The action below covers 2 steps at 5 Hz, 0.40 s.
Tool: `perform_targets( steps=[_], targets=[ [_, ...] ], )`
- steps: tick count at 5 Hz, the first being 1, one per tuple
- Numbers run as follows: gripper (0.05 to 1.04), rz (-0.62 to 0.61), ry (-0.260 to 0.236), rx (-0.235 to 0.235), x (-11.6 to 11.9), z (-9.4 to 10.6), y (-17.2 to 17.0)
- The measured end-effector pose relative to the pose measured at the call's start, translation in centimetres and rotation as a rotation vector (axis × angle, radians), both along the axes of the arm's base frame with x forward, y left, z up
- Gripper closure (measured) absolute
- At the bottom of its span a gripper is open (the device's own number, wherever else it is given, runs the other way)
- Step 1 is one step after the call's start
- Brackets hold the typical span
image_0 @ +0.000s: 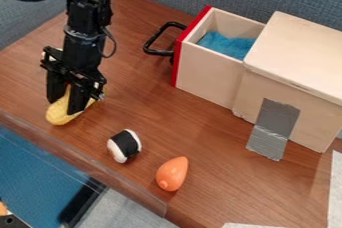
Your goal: Move the yellow corn to the top left of the table
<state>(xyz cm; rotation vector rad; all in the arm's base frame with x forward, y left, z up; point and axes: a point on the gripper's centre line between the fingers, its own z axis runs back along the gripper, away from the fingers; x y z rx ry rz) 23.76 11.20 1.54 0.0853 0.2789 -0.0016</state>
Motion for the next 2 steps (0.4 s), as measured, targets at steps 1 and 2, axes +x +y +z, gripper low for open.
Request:
perform_targets(
  steps=[1, 2],
  targets=[
    [0.571, -0.01, -0.006, -0.03, 0.4, 0.2, -0.3],
    [0.574, 0.023, -0.104, -0.061, 2.3, 3.6, 0.1]
  ],
)
